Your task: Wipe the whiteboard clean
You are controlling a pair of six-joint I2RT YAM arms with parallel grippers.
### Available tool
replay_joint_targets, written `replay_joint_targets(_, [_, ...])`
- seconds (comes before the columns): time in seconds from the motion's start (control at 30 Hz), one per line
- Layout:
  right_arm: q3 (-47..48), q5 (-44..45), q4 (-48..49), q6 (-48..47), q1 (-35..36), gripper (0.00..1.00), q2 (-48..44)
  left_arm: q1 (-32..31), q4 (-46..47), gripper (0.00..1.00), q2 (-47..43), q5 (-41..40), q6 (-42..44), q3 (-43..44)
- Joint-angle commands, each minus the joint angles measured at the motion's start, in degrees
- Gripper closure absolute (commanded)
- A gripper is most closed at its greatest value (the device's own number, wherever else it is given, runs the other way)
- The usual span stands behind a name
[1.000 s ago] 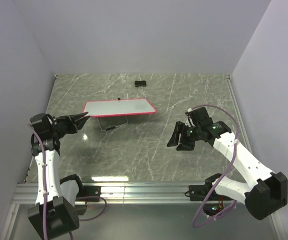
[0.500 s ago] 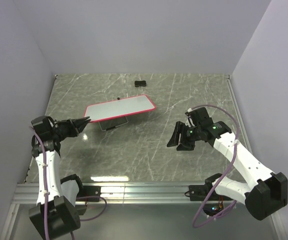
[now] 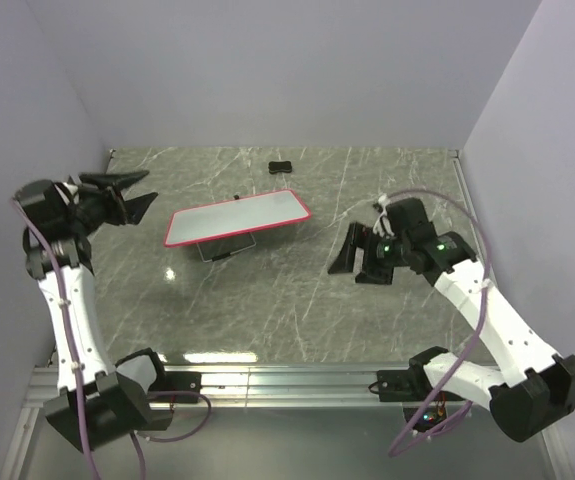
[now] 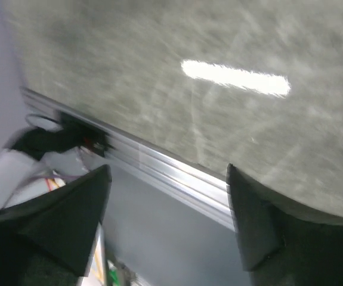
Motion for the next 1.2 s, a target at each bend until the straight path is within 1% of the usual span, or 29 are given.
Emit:
replay_joint_targets(0.0, [10.53,-1.54,1.51,-2.42,-0.37,0.03,-3.72,0.98,-9.63,0.31,4.32,-3.14,13.63,15.03])
replay_joint_targets(0.03, [12.55,-1.98,1.51,-2.76,-0.37,0.0,-3.9,0.89,-13.66,0.21,7.38,-4.72,20.02,19.07])
replay_joint_targets(0.07, [16.4,-1.99,1.6,-2.68,-0.37,0.0,-3.99,0.98,-19.62,0.03,8.8,-8.22,22.87,26.59])
replay_joint_targets(0.1, [18.09,-1.81,1.86,-2.59,-0.37,0.0,-4.25,0.98,-22.2,0.01,10.21,-9.3,26.9,29.71])
replay_joint_targets(0.13, [21.16,-1.29,2.38,-1.72,-0.37,0.0,-4.34,0.89,-24.14,0.01,12.57,-10.44,28.5,34.79])
replay_joint_targets(0.17, [22.49,-0.67,2.74,-1.28,-0.46,0.0,-4.43,0.98,-27.73,0.01,13.46,-12.63,29.82,36.84])
replay_joint_targets(0.2, [23.55,-0.23,3.35,-0.23,-0.37,0.0,-4.87,0.98,-29.07,0.0,14.34,-13.87,32.01,38.61])
replay_joint_targets(0.27, [25.49,1.43,4.93,0.57,-0.37,0.0,-5.83,0.89,-30.83,0.0,15.49,-15.63,33.52,41.95])
replay_joint_targets(0.43, [22.95,3.64,10.81,3.12,-0.37,0.0,-10.66,0.98,-32.68,0.0,15.84,-21.6,38.44,45.38])
replay_joint_targets(0.5, [22.24,4.42,11.61,3.82,-0.37,0.0,-12.16,0.89,-33.91,0.01,16.46,-24.06,41.25,46.96])
replay_joint_targets(0.63, [20.84,4.87,12.32,3.39,-0.37,0.0,-14.1,0.72,-40.58,0.01,20.05,-27.23,46.44,52.58])
replay_joint_targets(0.73, [20.4,4.43,11.8,2.42,-0.37,0.0,-14.71,-0.34,-43.92,0.0,22.25,-29.42,47.59,54.26])
replay_joint_targets(0.77, [20.48,4.52,11.53,2.24,-0.37,0.0,-14.71,-0.69,-46.46,0.01,22.87,-30.22,47.94,54.62])
replay_joint_targets(0.8, [20.66,4.43,11.09,1.55,-0.46,0.0,-14.54,-1.91,-47.79,0.01,23.49,-31.1,48.9,54.97])
replay_joint_targets(0.87, [20.83,4.34,10.21,1.01,-0.37,0.0,-14.62,-2.8,-49.21,0.01,24.46,-32.77,49.44,54.62])
replay_joint_targets(0.93, [20.31,4.08,10.56,0.66,-0.37,0.0,-14.89,-3.68,-48.6,0.0,23.41,-33.13,49.35,52.69])
replay_joint_targets(1.17, [20.13,3.11,11.26,0.75,0.6,0.0,-15.07,-4.21,-48.25,0.01,21.47,-34.01,49.96,50.58])
